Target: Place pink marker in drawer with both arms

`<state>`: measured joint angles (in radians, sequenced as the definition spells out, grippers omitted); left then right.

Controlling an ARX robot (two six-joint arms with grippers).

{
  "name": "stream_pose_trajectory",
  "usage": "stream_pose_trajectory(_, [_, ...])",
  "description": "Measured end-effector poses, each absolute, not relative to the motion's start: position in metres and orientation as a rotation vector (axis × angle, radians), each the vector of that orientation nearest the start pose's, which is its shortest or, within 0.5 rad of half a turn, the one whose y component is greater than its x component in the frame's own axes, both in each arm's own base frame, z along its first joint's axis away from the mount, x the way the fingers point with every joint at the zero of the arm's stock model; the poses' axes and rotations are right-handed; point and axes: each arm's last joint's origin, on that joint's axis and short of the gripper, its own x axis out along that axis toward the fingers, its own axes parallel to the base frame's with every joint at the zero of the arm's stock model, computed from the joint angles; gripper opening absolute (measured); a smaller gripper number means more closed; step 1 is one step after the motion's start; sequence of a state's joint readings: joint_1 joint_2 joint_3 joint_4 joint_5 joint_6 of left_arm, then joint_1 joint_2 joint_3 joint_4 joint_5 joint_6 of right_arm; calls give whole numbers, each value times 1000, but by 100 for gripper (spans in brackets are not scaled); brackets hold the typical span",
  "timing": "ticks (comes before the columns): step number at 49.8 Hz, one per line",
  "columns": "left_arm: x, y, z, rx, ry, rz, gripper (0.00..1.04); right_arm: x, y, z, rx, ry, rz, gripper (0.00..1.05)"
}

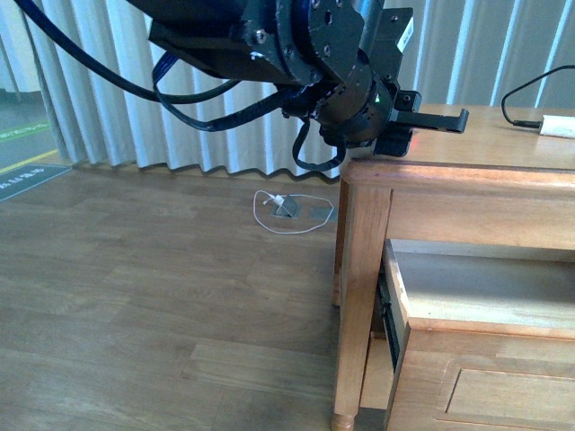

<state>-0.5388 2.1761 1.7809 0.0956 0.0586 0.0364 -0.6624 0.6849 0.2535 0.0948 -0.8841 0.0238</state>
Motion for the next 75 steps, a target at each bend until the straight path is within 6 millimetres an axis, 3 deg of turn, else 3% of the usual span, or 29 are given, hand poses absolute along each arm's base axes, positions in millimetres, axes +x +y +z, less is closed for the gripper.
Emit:
stream_pose_trajectory(18, [363,-227,300,158,118,-971,14,128,-71,194,259,244,217,96])
stream_pose_trajectory(26, [347,-224,289,239,139,-1062,14,128,-71,194,259,244,217,96])
stream_pose_trajectory(31, [348,-231,274,271,180,-1084,14,128,-71,194,259,244,217,96])
stream_pose_trajectory(41, [356,-261,224,306,287,-1118,14,128,-71,194,259,244,217,96])
stream_pose_trajectory(48, [366,-276,204,333,326,-1089,14,128,-71,194,259,244,217,96])
stream_pose_trajectory(71, [386,-294,177,362,374,-1070,14,128,-71,194,259,244,217,96])
stream_pose_trajectory(75, [386,-295,175,369,380,-1063,26,128,-71,194,259,244,217,96])
